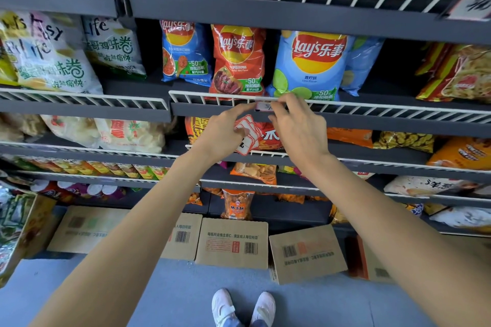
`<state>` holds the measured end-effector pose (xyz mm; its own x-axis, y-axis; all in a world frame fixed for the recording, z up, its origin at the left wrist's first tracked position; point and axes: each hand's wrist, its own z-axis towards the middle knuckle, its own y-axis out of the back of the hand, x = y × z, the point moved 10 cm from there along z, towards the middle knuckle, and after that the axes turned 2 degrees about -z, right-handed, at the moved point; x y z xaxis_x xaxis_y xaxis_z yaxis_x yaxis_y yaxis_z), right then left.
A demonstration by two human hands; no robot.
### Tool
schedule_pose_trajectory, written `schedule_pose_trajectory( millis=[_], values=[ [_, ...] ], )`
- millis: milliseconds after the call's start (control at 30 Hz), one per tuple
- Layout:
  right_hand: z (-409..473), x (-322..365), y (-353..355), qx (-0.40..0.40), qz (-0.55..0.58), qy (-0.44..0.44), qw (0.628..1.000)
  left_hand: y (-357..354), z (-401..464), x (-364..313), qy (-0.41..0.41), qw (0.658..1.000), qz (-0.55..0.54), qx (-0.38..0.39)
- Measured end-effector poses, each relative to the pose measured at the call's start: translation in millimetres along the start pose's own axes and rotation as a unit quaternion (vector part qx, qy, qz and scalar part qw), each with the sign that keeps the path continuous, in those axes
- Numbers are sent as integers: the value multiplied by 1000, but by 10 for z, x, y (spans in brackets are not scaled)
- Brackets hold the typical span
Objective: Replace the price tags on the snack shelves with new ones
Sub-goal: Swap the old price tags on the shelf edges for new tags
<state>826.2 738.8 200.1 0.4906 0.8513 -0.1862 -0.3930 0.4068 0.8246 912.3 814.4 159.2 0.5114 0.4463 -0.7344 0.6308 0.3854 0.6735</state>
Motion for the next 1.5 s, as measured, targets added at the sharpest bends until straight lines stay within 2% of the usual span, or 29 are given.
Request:
schedule_pose_trajectory(
  millis=[167,533,800,967,1100,1233,1367,1433,1500],
  values=[
    [0,4,-3,10,-3,-1,1000,14,5,-89,-26,999,19,-25],
    [9,-22,32,14,30,-14,999,-63,38,-125,-49,997,65,2],
    [145,-55,89,18,15,-33,999,-41,61,-149,-62,984,165,4],
    [269,-13,39,85,13,-28,996,-23,40,-171,-65,977,205,9],
    [313,28,42,89,14,-25,996,-26,39,-173,-82,973,217,19],
    [326,18,8,92,16,-29,995,43,-13,-267,-133,982,133,0],
    [314,11,-59,103,40,-39,993,230,-56,-205,-95,994,-18,-59],
    [296,-67,-104,108,111,-67,986,282,-67,-143,-56,992,-74,-84],
    [235,-194,-84,105,239,-123,957,303,-62,-78,-16,985,-138,-104]
  ],
)
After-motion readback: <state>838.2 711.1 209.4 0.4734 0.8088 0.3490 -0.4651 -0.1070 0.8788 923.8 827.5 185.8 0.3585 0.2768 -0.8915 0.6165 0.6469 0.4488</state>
